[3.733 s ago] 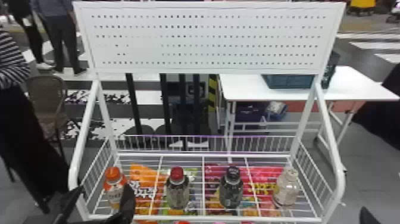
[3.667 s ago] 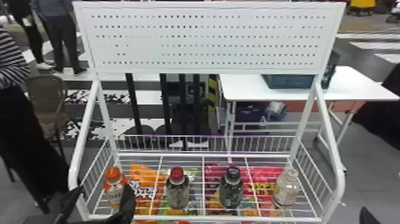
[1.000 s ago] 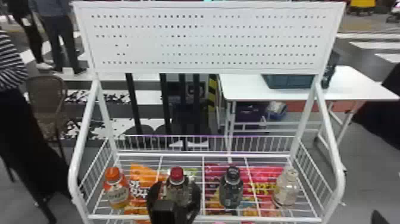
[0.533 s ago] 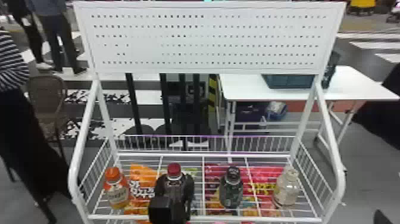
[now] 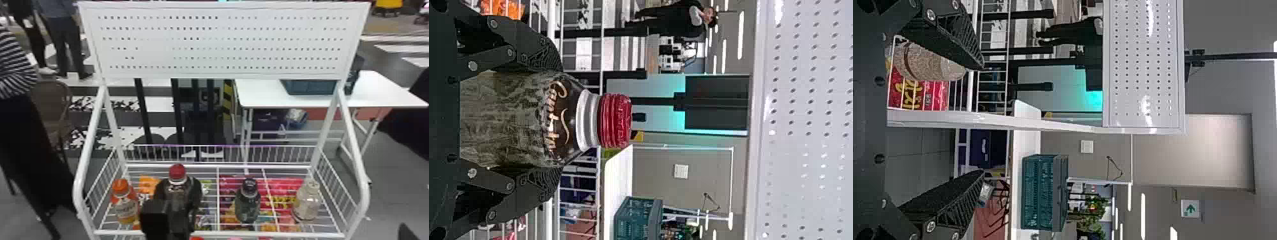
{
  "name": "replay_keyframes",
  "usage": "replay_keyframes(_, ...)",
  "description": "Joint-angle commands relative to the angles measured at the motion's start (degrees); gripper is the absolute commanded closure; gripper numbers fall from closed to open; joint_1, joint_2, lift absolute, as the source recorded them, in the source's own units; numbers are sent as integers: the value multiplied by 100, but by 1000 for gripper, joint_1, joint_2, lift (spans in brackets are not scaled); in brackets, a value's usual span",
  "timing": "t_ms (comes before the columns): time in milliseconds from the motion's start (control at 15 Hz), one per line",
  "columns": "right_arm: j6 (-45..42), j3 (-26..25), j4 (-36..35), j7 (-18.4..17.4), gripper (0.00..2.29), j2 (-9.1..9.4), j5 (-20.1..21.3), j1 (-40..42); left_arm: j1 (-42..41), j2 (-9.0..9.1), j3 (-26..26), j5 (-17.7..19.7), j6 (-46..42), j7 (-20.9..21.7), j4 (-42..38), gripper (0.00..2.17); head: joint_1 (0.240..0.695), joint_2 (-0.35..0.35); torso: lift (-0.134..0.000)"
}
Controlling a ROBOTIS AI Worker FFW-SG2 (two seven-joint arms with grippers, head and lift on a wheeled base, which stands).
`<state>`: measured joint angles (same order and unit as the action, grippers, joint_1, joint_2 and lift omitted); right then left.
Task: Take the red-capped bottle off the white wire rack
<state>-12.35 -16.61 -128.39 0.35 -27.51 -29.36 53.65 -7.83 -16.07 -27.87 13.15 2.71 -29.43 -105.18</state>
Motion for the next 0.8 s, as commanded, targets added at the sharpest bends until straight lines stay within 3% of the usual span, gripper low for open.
replay_keyframes(0, 0, 18, 7, 0, 147, 0, 0, -30, -571, -203, 502, -23, 235, -1, -1075, 1858, 499, 0, 0)
replay_keyframes(133, 0, 62, 25, 0, 147, 0, 0, -65, -1072, -335, 1003, -5, 446, 25, -1848, 1858, 499, 0, 0)
replay_keyframes(333, 0, 141, 25, 0, 147, 0, 18, -117, -1687, -379, 1662, 4, 446, 69, -2534, 1858, 499, 0, 0)
replay_keyframes(733, 229, 141, -19, -8, 147, -79, 18, -197, -2417, -476, 2374, 12, 323, 333, -2938, 1855, 499, 0, 0)
